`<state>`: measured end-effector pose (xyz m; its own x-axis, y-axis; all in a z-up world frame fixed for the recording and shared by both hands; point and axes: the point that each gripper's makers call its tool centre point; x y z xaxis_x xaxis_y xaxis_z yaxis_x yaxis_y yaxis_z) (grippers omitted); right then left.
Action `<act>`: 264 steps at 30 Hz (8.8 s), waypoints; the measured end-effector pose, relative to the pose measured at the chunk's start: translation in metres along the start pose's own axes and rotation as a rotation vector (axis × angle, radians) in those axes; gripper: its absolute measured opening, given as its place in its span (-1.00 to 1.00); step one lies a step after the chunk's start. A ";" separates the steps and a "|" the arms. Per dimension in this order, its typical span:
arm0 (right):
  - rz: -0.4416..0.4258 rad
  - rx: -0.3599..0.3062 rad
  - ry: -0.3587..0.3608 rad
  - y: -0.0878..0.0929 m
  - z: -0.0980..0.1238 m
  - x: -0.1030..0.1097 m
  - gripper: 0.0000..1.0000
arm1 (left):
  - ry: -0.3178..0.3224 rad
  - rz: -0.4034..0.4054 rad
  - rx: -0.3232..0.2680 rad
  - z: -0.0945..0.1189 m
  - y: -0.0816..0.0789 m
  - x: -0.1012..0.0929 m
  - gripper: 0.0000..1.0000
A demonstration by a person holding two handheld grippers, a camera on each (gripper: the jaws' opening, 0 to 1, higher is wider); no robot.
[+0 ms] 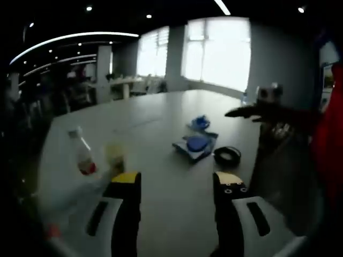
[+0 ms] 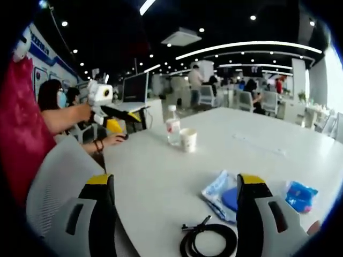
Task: Arrange the tabletop items into an orderly group along one side of the table until the central work area is clear of visible clutter.
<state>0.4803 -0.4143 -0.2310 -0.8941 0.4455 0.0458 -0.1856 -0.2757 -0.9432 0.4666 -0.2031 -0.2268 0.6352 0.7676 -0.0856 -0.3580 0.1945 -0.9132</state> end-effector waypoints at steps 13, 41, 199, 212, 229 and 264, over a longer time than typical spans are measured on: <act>-0.039 0.026 0.047 0.022 0.029 -0.014 0.88 | 0.020 0.045 0.005 -0.029 0.010 -0.035 0.01; -0.181 0.064 0.272 0.056 0.063 -0.086 0.52 | 0.071 0.094 -0.003 -0.124 -0.008 -0.070 -0.10; -0.338 0.263 0.313 0.112 -0.102 -0.229 -0.52 | -0.347 0.061 0.355 -0.254 0.051 0.098 -0.46; -0.307 0.171 0.320 0.088 -0.094 -0.224 -0.09 | -0.286 0.062 0.245 -0.246 0.018 0.073 -0.22; -0.288 0.129 0.326 0.075 -0.053 -0.209 0.35 | -0.114 0.085 0.178 -0.255 -0.013 0.009 0.06; -0.342 0.076 0.611 0.111 0.133 -0.303 0.27 | 0.096 0.098 0.140 -0.402 -0.060 -0.136 -0.04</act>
<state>0.6760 -0.6932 -0.3055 -0.3956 0.9104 0.1213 -0.4636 -0.0840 -0.8821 0.6768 -0.5643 -0.3200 0.6528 0.7262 -0.2154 -0.5091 0.2100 -0.8347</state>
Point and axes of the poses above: the point that each gripper's makers call its tool centre point, and the gripper's own axes: z roughly backward along the fingers, x roughly to its left, y roughly out of its underside, and after that the axes turned 1 degree about -y, right-handed
